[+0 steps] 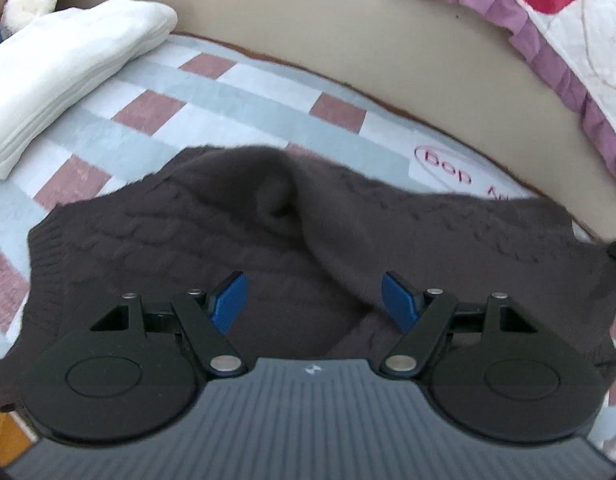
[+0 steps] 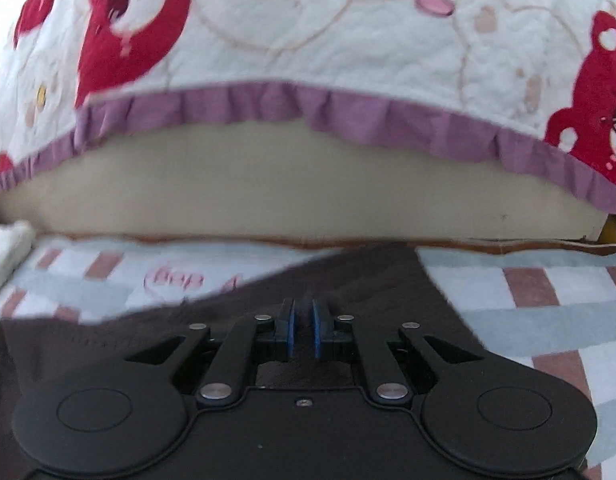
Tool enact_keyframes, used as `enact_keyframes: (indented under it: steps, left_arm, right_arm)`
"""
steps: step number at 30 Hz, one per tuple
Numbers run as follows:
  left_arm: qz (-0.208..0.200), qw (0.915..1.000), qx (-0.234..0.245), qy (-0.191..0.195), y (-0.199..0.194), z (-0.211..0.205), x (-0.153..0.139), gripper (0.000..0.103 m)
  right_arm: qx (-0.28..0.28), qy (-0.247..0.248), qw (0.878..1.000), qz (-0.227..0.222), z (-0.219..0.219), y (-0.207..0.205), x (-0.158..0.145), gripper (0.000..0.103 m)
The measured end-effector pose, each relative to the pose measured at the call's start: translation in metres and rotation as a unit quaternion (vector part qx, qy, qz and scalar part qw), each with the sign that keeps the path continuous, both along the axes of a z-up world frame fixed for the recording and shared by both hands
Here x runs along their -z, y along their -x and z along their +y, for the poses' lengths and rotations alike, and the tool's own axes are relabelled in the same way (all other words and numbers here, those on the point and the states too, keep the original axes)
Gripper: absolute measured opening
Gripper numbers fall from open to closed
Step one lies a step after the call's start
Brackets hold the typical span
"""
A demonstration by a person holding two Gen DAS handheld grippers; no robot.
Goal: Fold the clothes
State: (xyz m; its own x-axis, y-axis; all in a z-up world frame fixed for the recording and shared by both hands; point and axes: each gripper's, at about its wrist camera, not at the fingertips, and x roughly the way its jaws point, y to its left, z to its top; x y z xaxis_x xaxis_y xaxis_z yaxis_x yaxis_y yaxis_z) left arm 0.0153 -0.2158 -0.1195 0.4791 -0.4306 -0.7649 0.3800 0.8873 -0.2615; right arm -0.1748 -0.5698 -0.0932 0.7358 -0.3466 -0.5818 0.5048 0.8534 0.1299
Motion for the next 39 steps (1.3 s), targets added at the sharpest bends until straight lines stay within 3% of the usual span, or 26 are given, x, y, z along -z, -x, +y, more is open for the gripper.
enact_keyframes:
  steps: [3,6,9,12,15,18,22,25,28,32,34,35,36,37,38,39]
  left_arm:
    - [-0.014,0.9999,-0.002,0.009,-0.005,-0.008,-0.003,0.074]
    - [-0.015,0.9999,0.002,0.006,-0.018,-0.022,-0.005,0.074]
    - [-0.022,0.9996,0.018,0.0,-0.032,-0.045,-0.007,0.074]
    - [-0.016,0.9993,0.034,0.004,-0.045,-0.073,-0.007,0.074]
    - [0.018,0.9988,0.04,0.021,-0.063,-0.1,0.001,0.074]
    - [0.052,0.9974,0.037,0.034,-0.079,-0.124,0.013,0.077]
    - [0.118,0.9919,0.045,-0.003,-0.087,-0.151,0.039,0.081]
    - [0.087,0.9922,0.083,-0.032,-0.074,-0.164,0.043,0.094]
    - [0.048,0.9848,0.145,-0.083,-0.053,-0.179,0.045,0.101]
    - [0.014,0.9791,0.174,-0.104,-0.038,-0.186,0.054,0.103]
    - [-0.002,0.977,0.185,-0.106,-0.036,-0.186,0.054,0.092]
    - [-0.013,0.9743,0.196,-0.111,-0.033,-0.187,0.05,0.074]
    - [-0.022,0.9717,0.208,-0.11,-0.028,-0.189,0.044,0.045]
    - [-0.031,0.969,0.219,-0.11,-0.023,-0.191,0.038,0.035]
    - [-0.047,0.9651,0.229,-0.118,-0.017,-0.193,0.032,0.023]
    - [-0.065,0.9619,0.232,-0.129,-0.01,-0.195,0.028,0.02]
  right_arm:
    - [-0.001,0.005,0.999,-0.036,-0.007,0.005,-0.009,0.007]
    - [-0.013,-0.042,0.998,-0.041,-0.022,0.0,0.0,0.007]
    - [-0.028,-0.117,0.992,-0.032,-0.04,-0.013,0.014,0.021]
    - [-0.016,-0.19,0.982,-0.018,-0.052,-0.024,0.031,0.059]
    - [-0.004,-0.243,0.97,0.001,-0.059,-0.03,0.05,0.061]
    - [-0.019,-0.228,0.972,0.044,-0.057,-0.041,0.061,0.062]
    - [-0.026,-0.224,0.971,0.075,-0.055,-0.048,0.074,0.067]
    - [-0.028,-0.218,0.971,0.093,-0.054,-0.05,0.08,0.079]
    - [-0.031,-0.211,0.971,0.107,-0.053,-0.051,0.082,0.08]
    - [-0.051,-0.193,0.973,0.116,-0.046,-0.054,0.081,0.078]
    - [-0.074,-0.146,0.978,0.13,-0.035,-0.057,0.081,0.065]
    - [-0.084,-0.124,0.98,0.131,-0.029,-0.058,0.08,0.06]
    - [-0.093,-0.102,0.982,0.132,-0.023,-0.059,0.079,0.04]
    - [-0.104,-0.092,0.982,0.129,-0.019,-0.061,0.076,0.021]
    - [-0.109,-0.082,0.983,0.124,-0.017,-0.061,0.072,0.017]
    - [-0.111,-0.068,0.984,0.119,-0.014,-0.06,0.069,0.016]
